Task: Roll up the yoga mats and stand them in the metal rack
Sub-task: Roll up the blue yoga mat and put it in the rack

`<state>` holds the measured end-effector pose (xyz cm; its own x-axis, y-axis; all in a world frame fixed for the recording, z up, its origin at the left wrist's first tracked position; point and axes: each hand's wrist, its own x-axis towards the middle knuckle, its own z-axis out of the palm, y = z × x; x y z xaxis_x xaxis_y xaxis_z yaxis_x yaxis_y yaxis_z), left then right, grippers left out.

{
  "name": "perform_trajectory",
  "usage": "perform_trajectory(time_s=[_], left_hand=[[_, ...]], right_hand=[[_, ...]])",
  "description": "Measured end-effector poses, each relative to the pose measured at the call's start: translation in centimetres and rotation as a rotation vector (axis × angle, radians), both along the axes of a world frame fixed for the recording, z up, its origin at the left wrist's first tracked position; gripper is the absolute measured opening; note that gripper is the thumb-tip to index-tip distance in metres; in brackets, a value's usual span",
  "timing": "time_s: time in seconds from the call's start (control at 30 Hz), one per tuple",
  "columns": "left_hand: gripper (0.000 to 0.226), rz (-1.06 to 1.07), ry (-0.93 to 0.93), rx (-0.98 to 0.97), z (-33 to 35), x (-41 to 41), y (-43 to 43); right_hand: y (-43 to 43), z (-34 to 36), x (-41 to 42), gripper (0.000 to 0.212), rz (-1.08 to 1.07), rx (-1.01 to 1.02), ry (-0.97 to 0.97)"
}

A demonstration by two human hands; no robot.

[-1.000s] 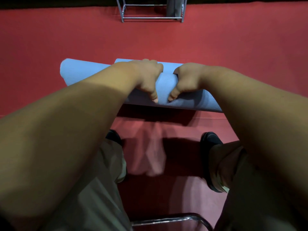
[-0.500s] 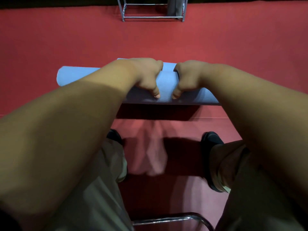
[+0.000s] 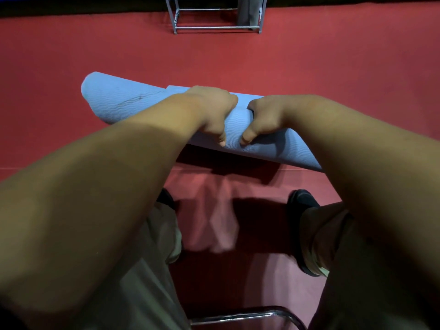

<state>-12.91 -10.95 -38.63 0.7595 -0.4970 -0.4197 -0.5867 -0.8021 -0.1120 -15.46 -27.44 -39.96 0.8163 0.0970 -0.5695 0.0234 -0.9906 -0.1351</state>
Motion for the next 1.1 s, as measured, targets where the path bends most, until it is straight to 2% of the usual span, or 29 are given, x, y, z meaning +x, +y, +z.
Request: perform_trajectory(time_s=[0.13,0.27,0.33,0.43,0.53,0.6,0.7,0.77,0.87,0.9,1.03,1.1], left_hand=[[0.071,0.038,0.046,-0.013,-0.2,0.2,0.1],[0.073,0.066,0.070,-0.023,-0.4,0.3,0.3],[0.076,0.070,0.071,-0.038,-0.8,0.3,0.4],[0.082,0.040,0.050,-0.032,-1.1,0.3,0.2],[0.100,-0.021,-0.017,0.032,-1.2,0.1,-0.1],[0.097,-0.010,-0.026,0.021,-1.0,0.1,-0.2],[0.080,0.028,0.023,-0.016,-0.5,0.4,-0.2],[0.072,0.041,0.042,-0.013,-0.2,0.4,-0.1],[0.067,0.062,0.047,-0.007,-0.1,0.4,0.1],[0.068,0.065,0.047,-0.009,-0.3,0.4,0.2],[0.078,0.078,0.055,-0.011,-0.8,0.5,0.1],[0.082,0.098,0.091,-0.017,-1.1,0.5,0.0]], right_hand=[[0.0,-0.4,0.0,0.116,0.011,-0.022,-0.010],[0.0,-0.4,0.1,0.120,0.023,-0.009,-0.074],[0.0,-0.2,0.2,0.114,0.023,-0.017,-0.079],[-0.1,-0.2,0.2,0.092,0.003,-0.015,-0.067],[-0.2,-0.5,0.4,0.095,-0.030,0.014,-0.063],[-0.1,-0.5,0.4,0.092,-0.031,0.026,-0.060],[-0.1,-0.5,0.3,0.082,-0.004,0.012,-0.037],[-0.2,-0.7,0.3,0.088,0.011,0.010,-0.021],[0.0,-0.9,0.1,0.113,0.050,-0.010,-0.035],[0.1,-0.9,0.1,0.116,0.061,-0.022,-0.050],[0.1,-0.4,0.2,0.083,0.079,-0.050,-0.092],[0.2,-0.3,0.2,0.077,0.073,-0.065,-0.085]])
